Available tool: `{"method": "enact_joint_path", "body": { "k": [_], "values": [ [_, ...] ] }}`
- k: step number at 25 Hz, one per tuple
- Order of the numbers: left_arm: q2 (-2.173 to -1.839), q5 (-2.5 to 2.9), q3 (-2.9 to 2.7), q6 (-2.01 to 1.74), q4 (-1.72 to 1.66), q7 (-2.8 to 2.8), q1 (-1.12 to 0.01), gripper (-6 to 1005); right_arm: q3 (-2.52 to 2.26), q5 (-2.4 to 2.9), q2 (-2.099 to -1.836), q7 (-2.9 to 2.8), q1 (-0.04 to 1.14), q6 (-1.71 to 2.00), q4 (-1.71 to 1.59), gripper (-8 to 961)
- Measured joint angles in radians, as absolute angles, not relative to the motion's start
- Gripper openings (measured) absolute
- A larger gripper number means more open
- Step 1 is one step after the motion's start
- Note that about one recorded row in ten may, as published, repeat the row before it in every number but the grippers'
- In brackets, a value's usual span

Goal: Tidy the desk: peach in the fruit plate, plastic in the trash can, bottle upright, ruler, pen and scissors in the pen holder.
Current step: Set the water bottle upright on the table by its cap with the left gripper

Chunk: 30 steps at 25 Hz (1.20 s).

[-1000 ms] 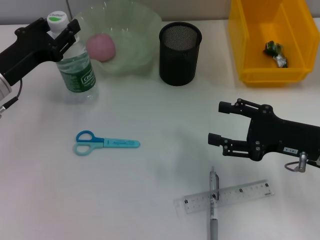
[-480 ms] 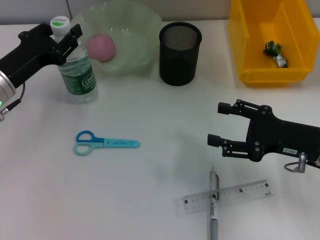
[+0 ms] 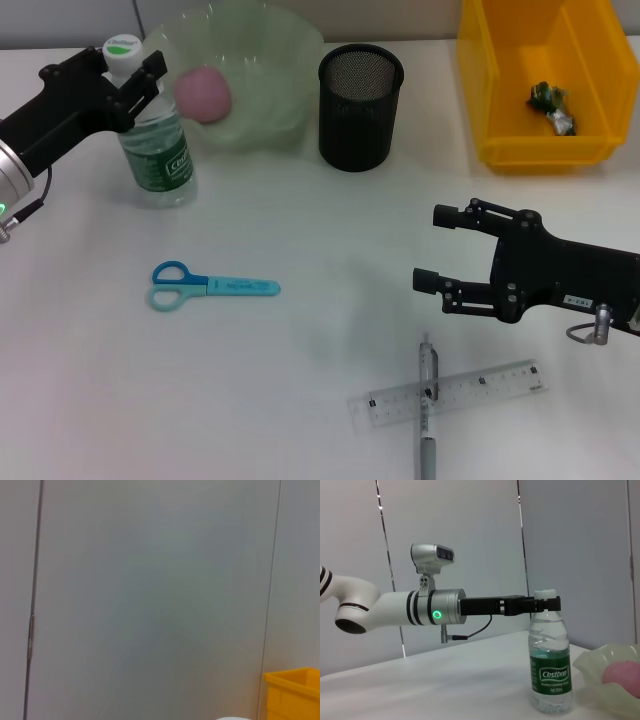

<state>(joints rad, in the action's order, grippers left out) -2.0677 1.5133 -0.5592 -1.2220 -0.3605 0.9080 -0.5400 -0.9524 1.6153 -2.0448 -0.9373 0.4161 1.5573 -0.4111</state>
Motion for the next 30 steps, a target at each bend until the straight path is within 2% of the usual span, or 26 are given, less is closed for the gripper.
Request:
{"method": "enact_joint_path", "body": {
  "k": [30],
  "values": [
    [-2.068,1.513,-0.563,-1.214,-0.360,0.907,-0.543,442,-0.951,1.617,-2.046,-0.938,0.419,1.546,-0.411,818]
  ]
}}
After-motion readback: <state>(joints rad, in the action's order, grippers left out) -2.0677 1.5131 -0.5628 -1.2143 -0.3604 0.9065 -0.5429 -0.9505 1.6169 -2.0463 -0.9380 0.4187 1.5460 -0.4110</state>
